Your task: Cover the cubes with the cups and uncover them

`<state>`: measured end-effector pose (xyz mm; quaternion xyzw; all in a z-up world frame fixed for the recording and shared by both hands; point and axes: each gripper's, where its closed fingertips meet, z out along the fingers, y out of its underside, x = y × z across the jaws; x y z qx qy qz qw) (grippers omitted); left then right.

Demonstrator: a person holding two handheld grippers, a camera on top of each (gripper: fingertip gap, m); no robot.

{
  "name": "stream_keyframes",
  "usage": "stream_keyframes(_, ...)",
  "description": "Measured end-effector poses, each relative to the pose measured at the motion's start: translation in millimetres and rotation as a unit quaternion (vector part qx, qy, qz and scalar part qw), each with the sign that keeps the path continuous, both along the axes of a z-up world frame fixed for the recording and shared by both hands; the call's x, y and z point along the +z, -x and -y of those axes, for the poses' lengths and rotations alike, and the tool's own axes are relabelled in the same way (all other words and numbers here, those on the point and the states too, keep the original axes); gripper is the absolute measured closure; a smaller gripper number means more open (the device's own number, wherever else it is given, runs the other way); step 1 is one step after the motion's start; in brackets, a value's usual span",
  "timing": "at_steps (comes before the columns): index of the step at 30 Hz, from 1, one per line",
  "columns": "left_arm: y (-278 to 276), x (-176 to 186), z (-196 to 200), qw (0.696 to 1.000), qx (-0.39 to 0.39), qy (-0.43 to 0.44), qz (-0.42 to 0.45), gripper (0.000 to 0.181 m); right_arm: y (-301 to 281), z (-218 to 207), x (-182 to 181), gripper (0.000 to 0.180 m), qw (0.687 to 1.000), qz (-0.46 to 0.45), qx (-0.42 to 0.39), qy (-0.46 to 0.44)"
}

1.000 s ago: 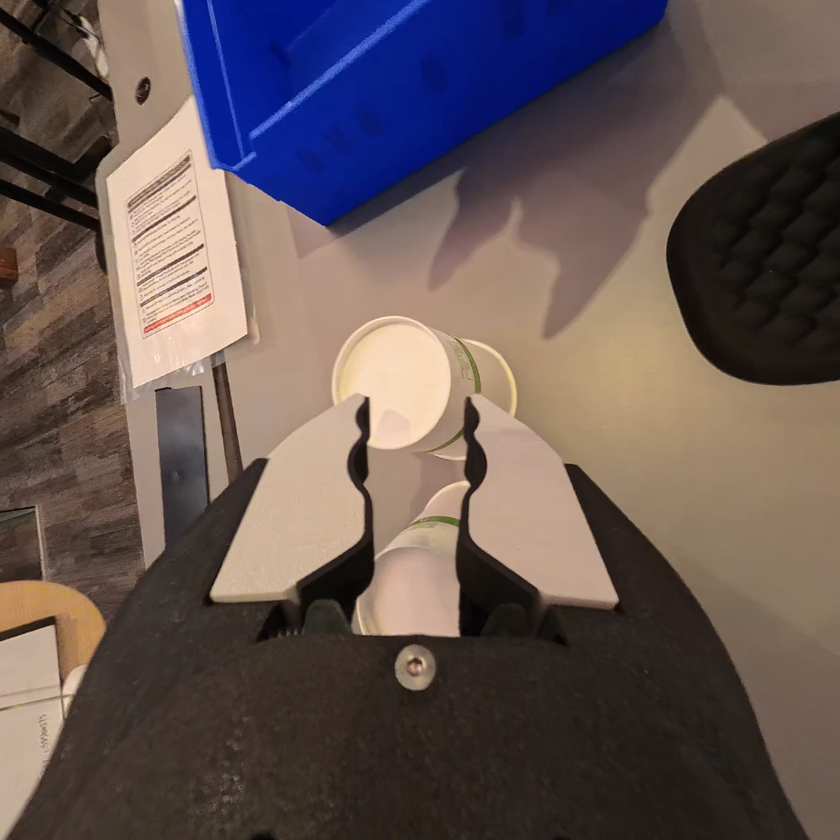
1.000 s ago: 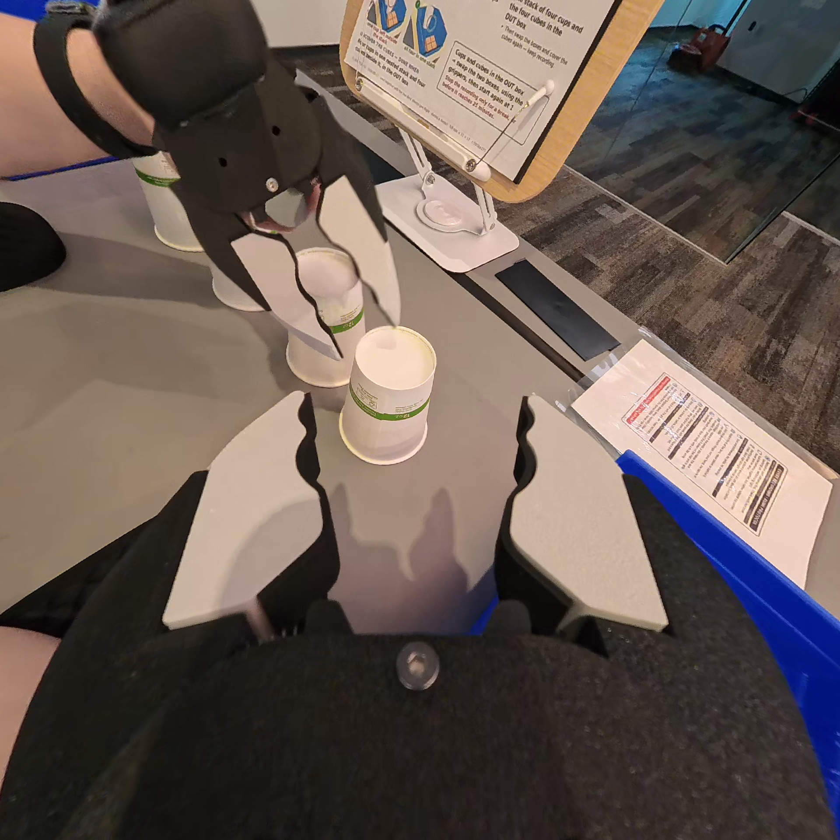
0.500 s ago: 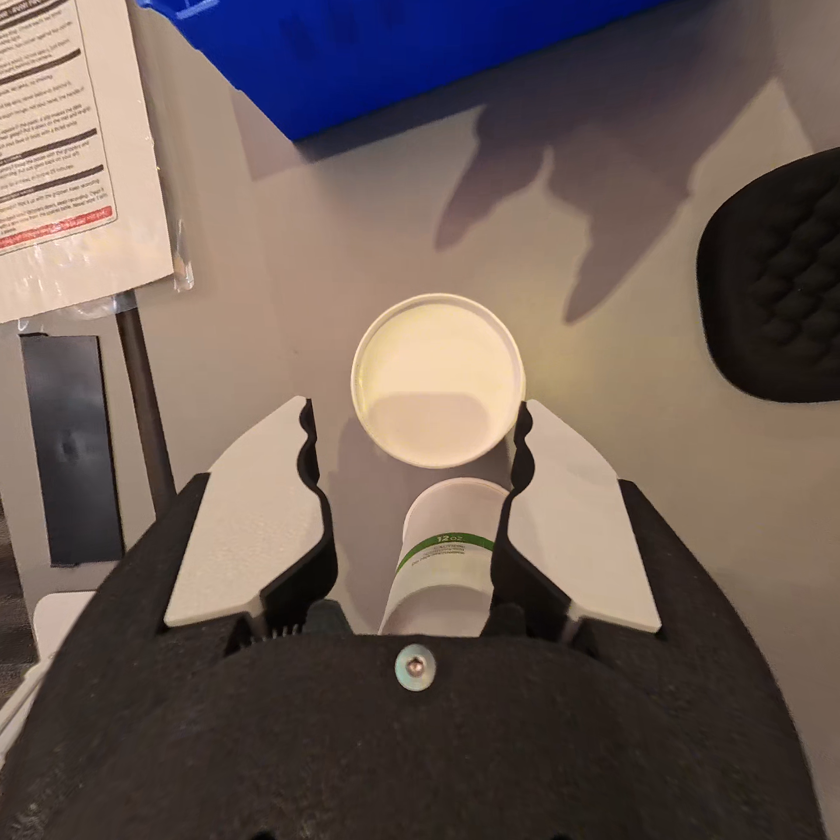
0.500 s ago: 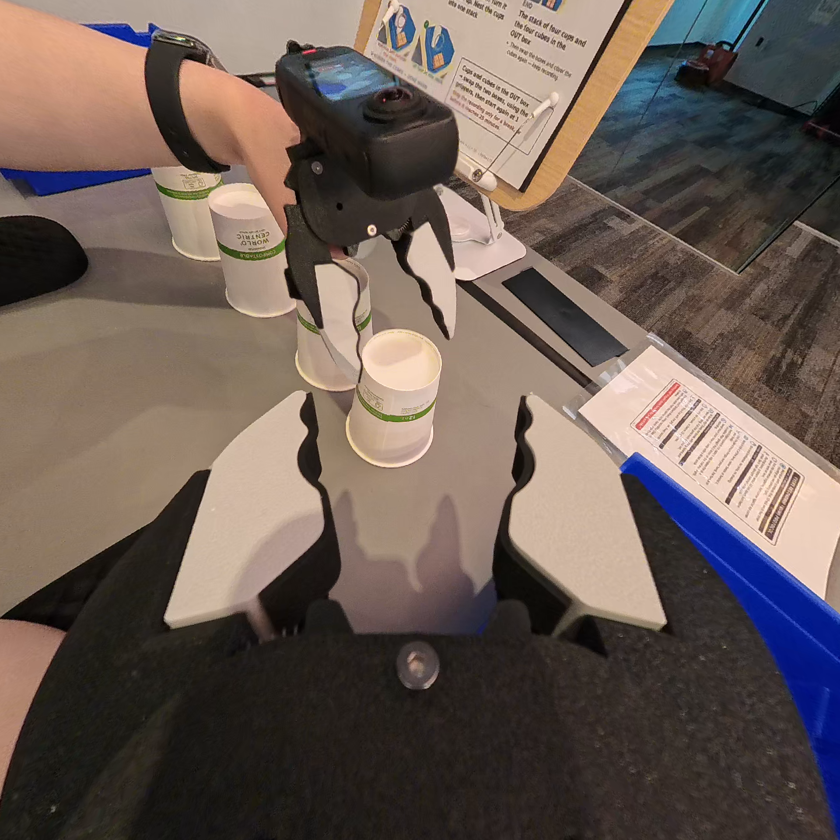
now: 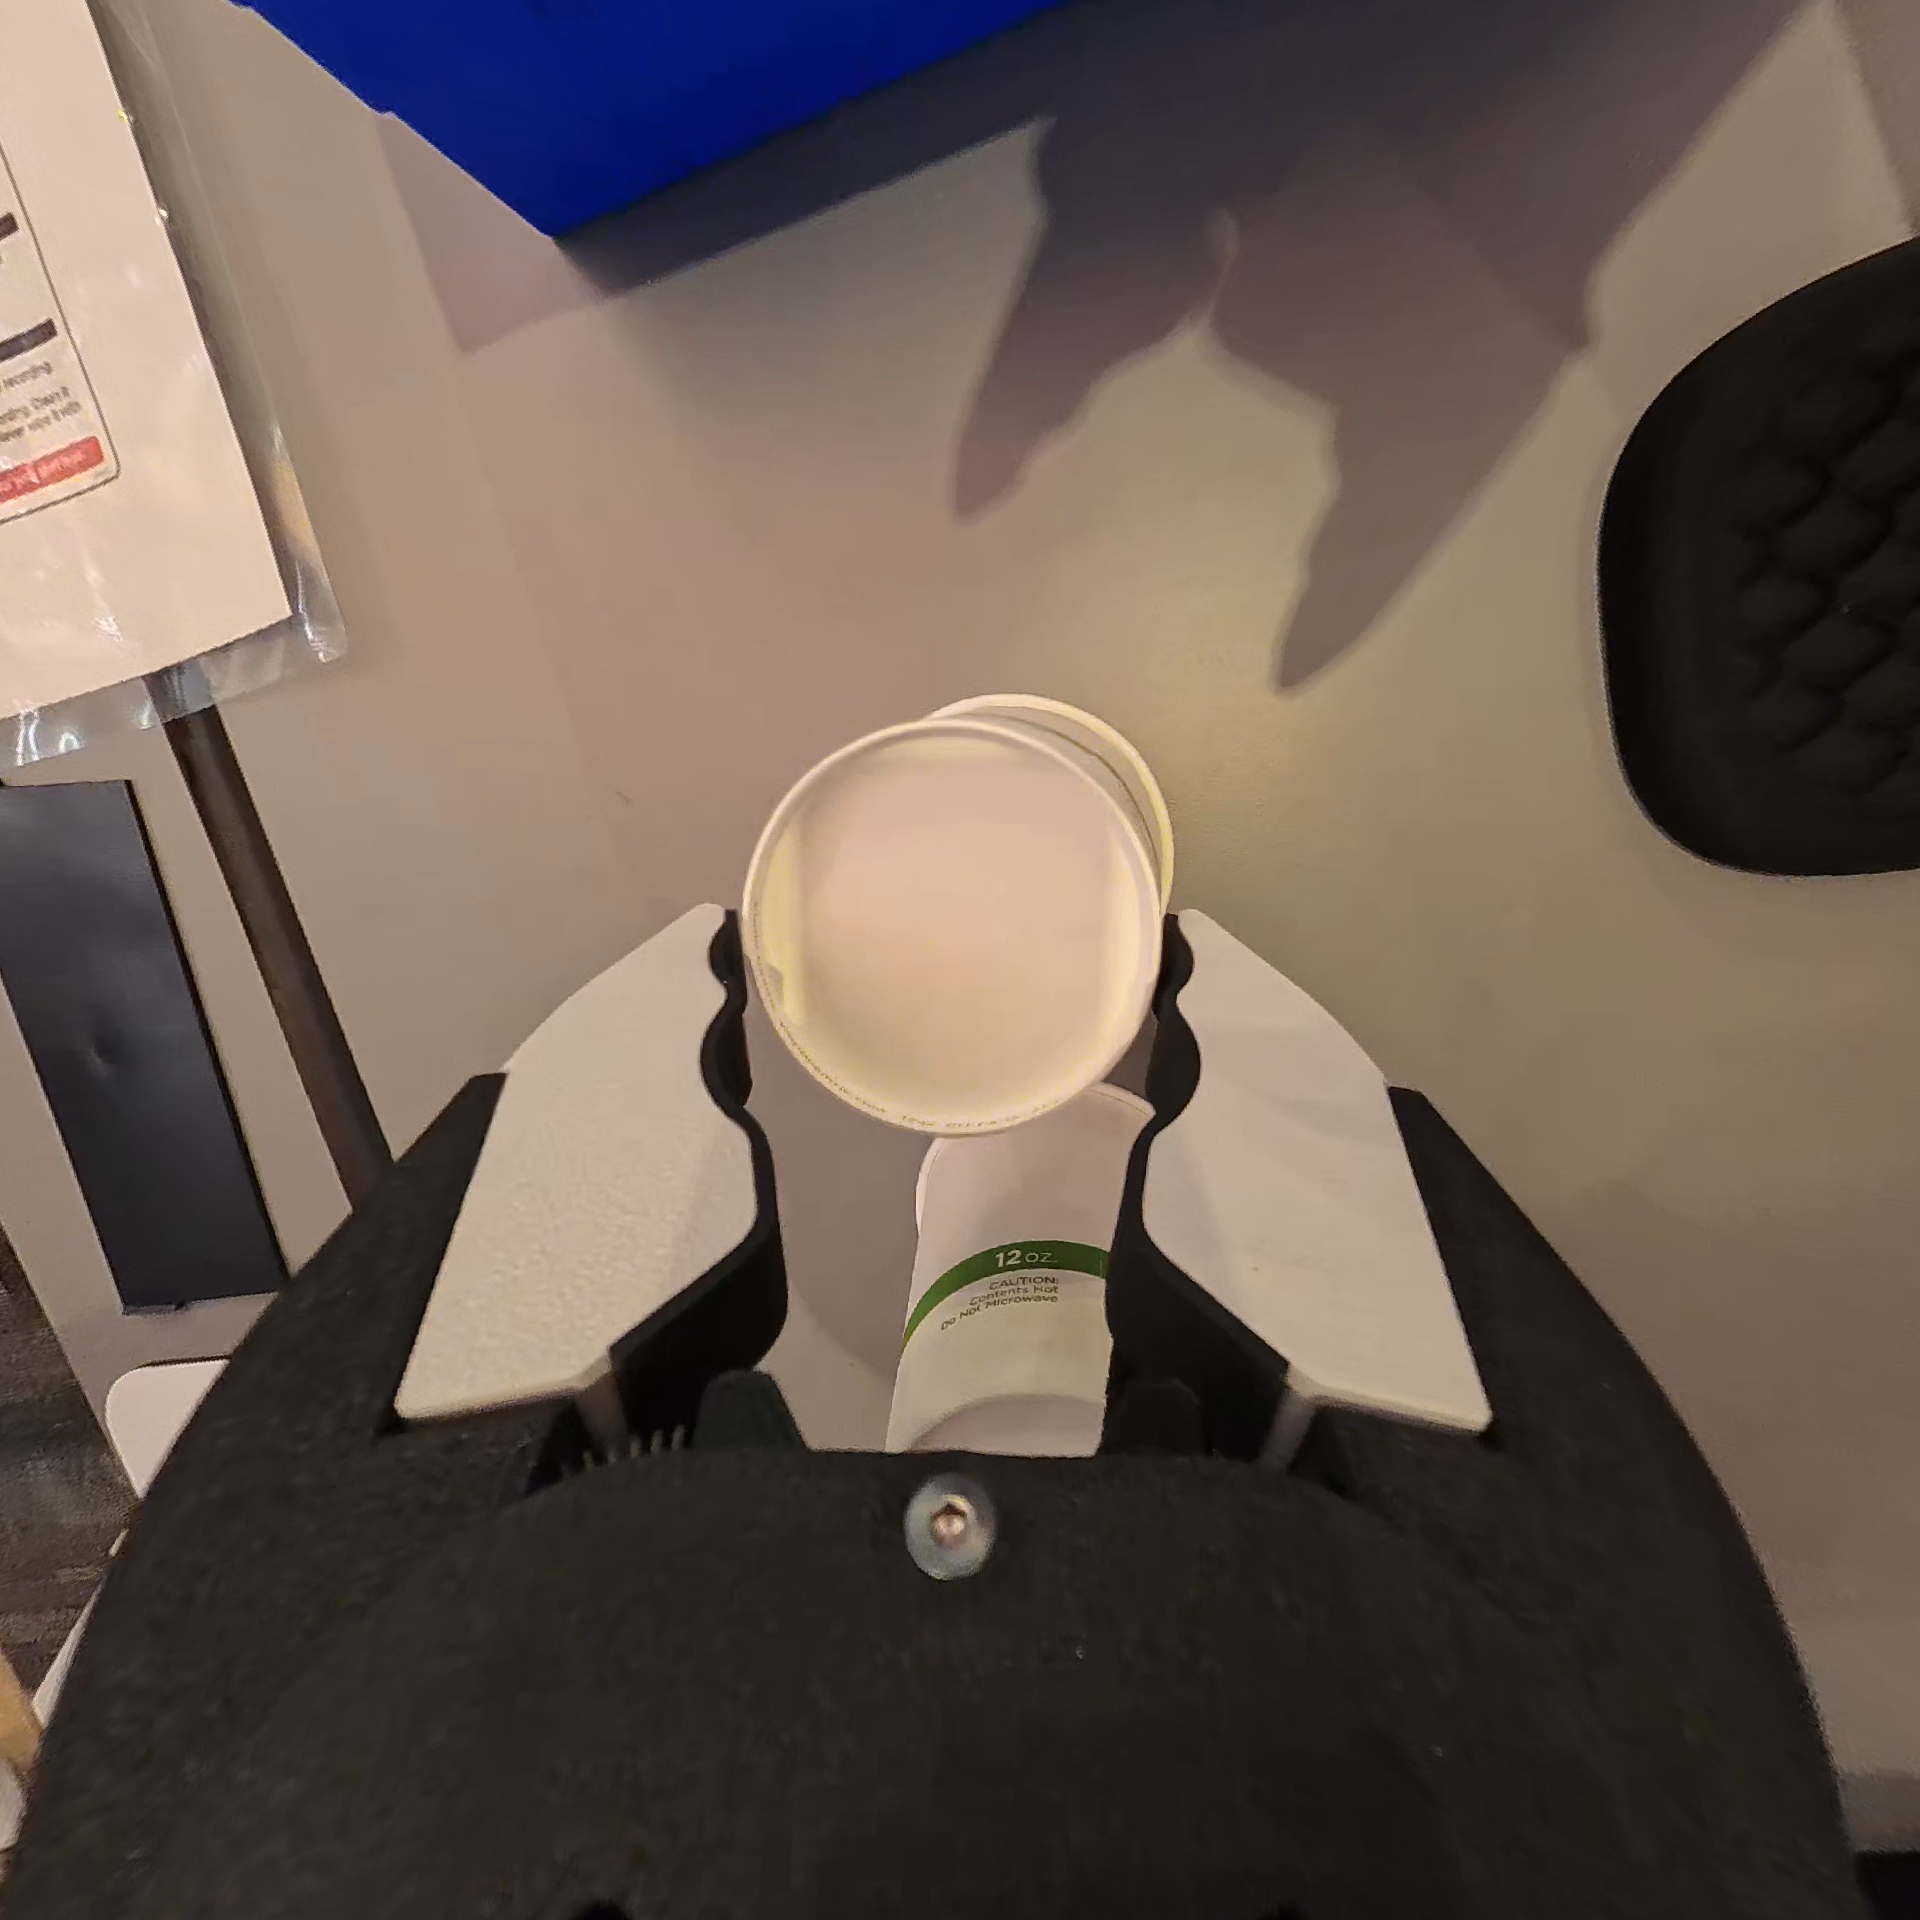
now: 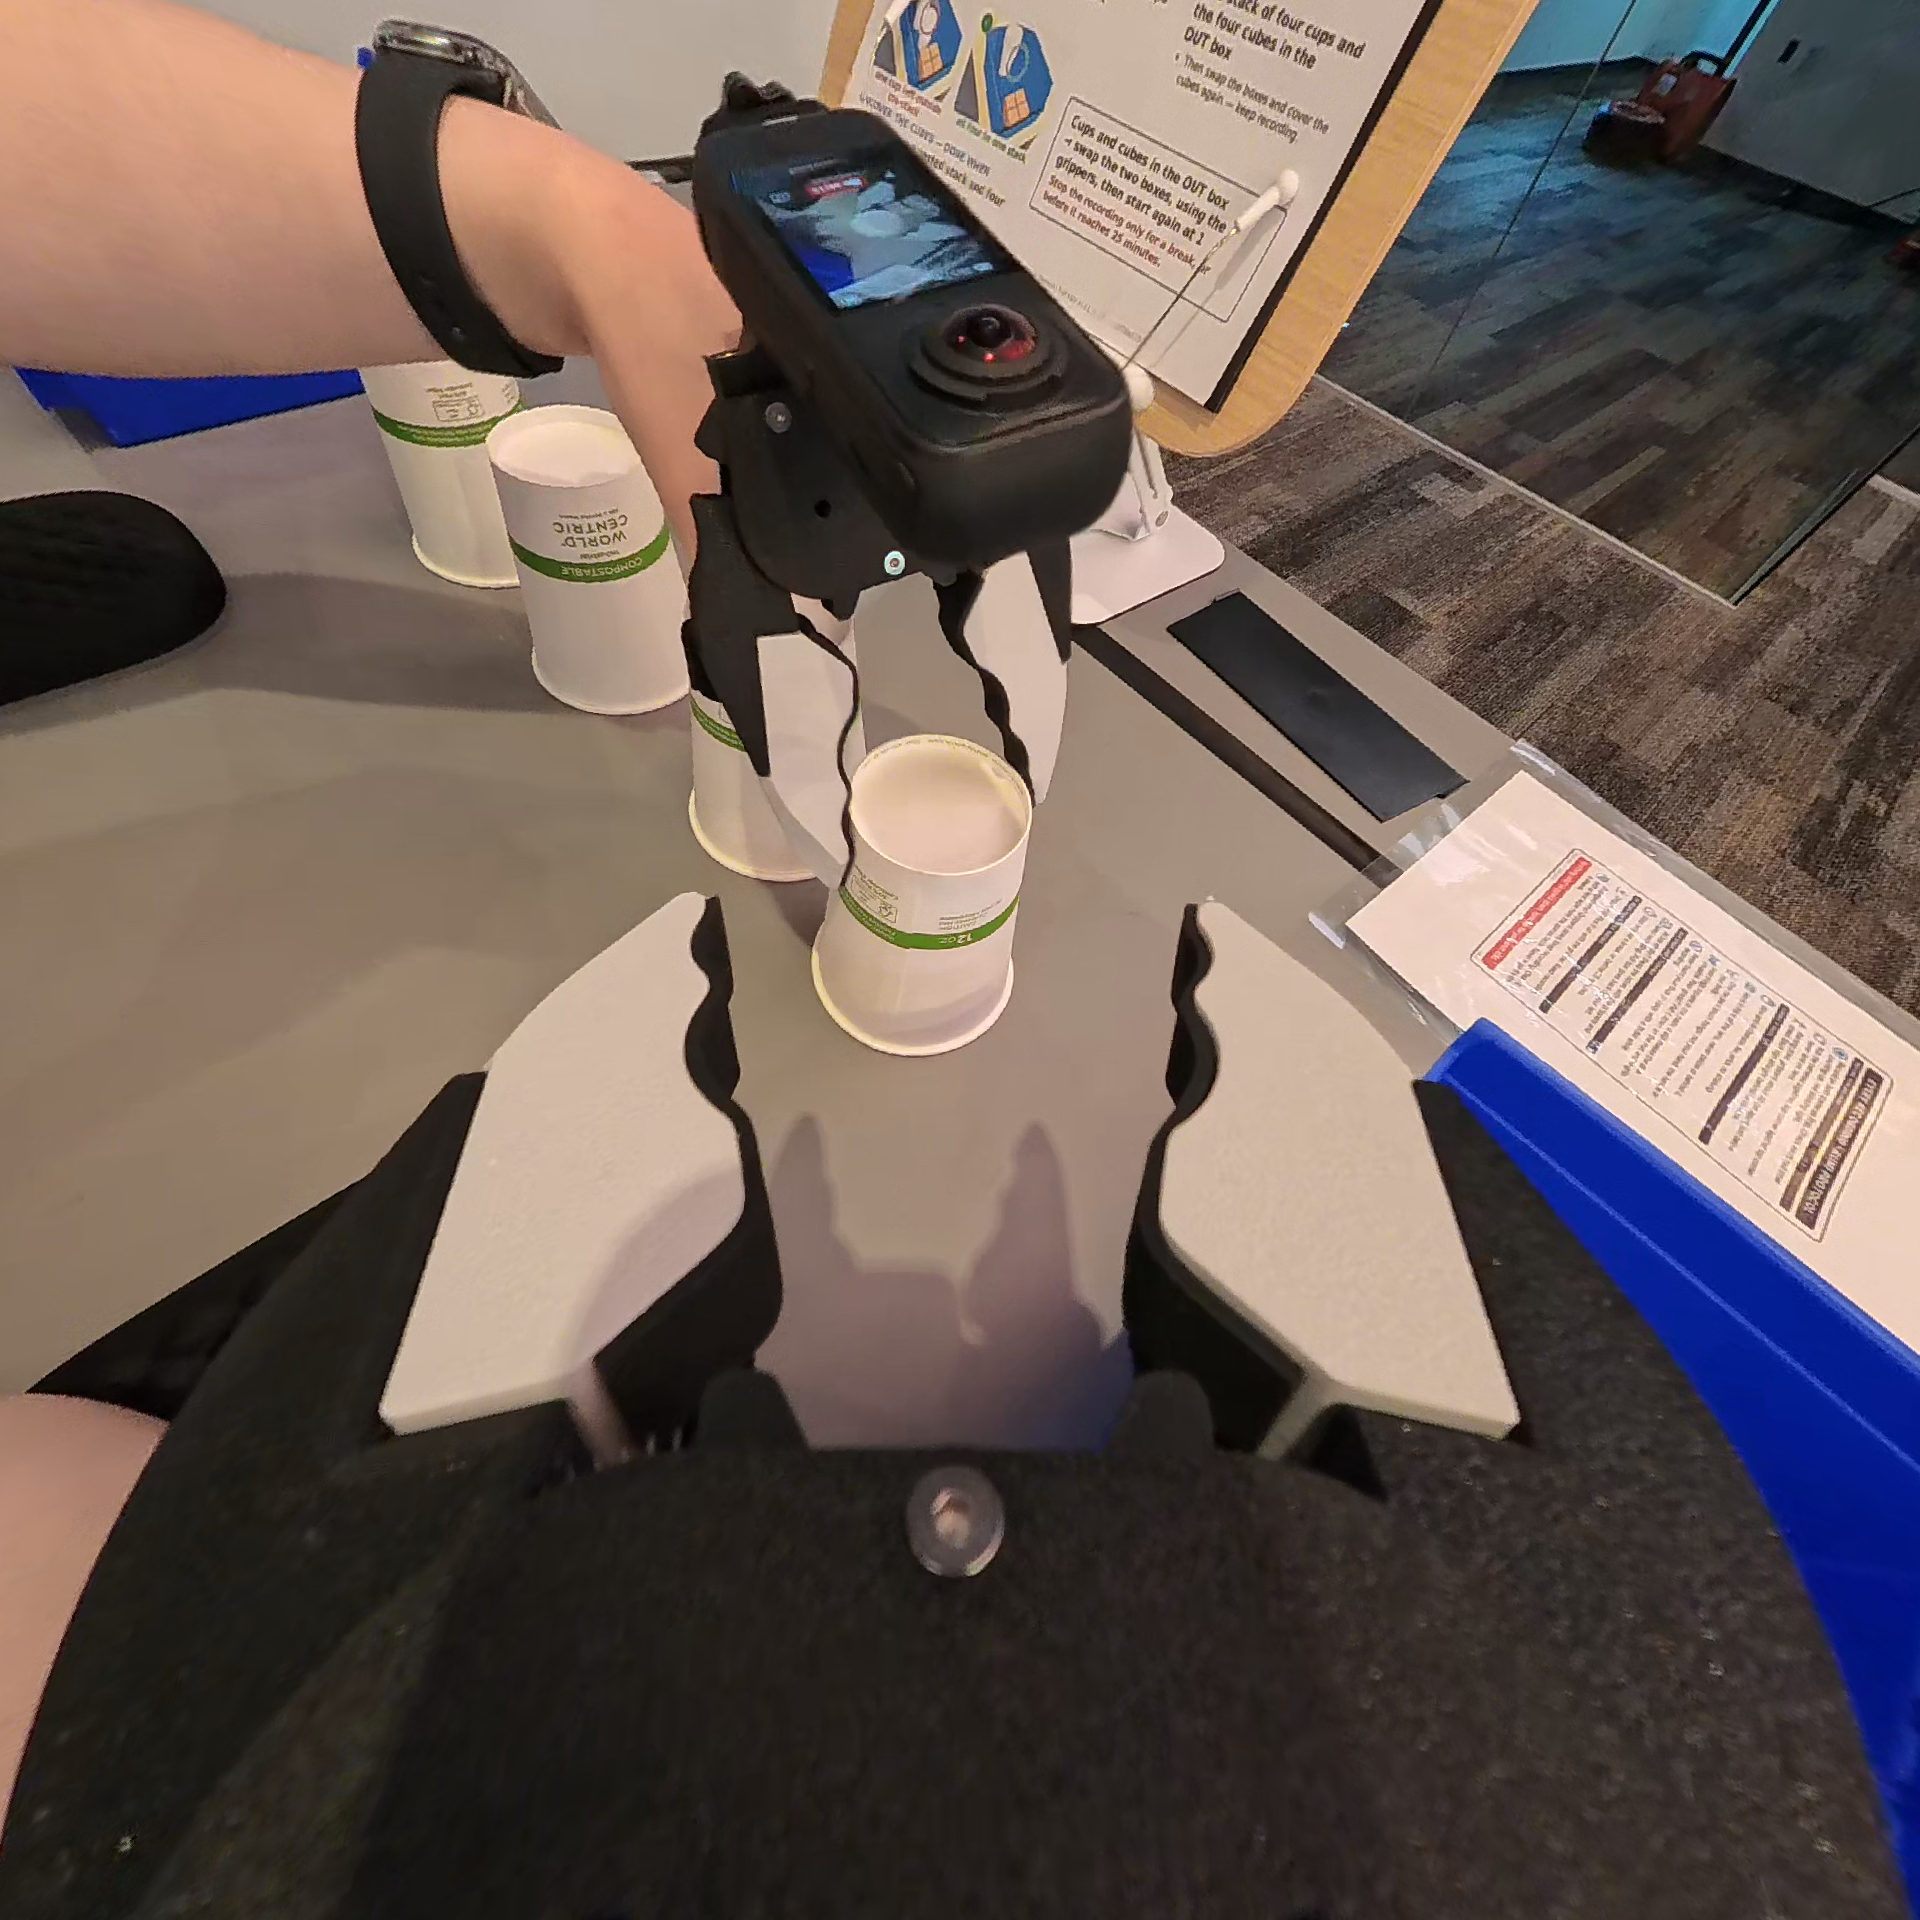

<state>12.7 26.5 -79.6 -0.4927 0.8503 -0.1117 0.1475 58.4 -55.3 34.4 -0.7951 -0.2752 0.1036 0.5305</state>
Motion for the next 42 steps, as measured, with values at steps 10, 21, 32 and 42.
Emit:
stream_keyframes(10,-1.7,-6.5,4.3,1.0,-0.003,0.013,-0.022,0.104,-1.5,1.3,-2.0,0.099,1.0,-0.007,0.002,0.003)
stream_keyframes(21,-3.2,1.9,9.0,0.999,0.002,0.039,-0.016,0.105,-1.0,1.2,-4.7,0.1,1.0,-0.008,0.007,0.009)
stream_keyframes(32,2.9,74.3,6.5,0.985,0.037,0.085,0.147,0.105,5.7,-1.0,24.2,0.101,0.997,-0.022,0.027,-0.07)
stream_keyframes(42,37.1,199.5,-4.6,0.922,0.079,0.107,0.363,0.105,11.0,-18.3,79.6,0.109,0.968,-0.175,0.057,-0.171)
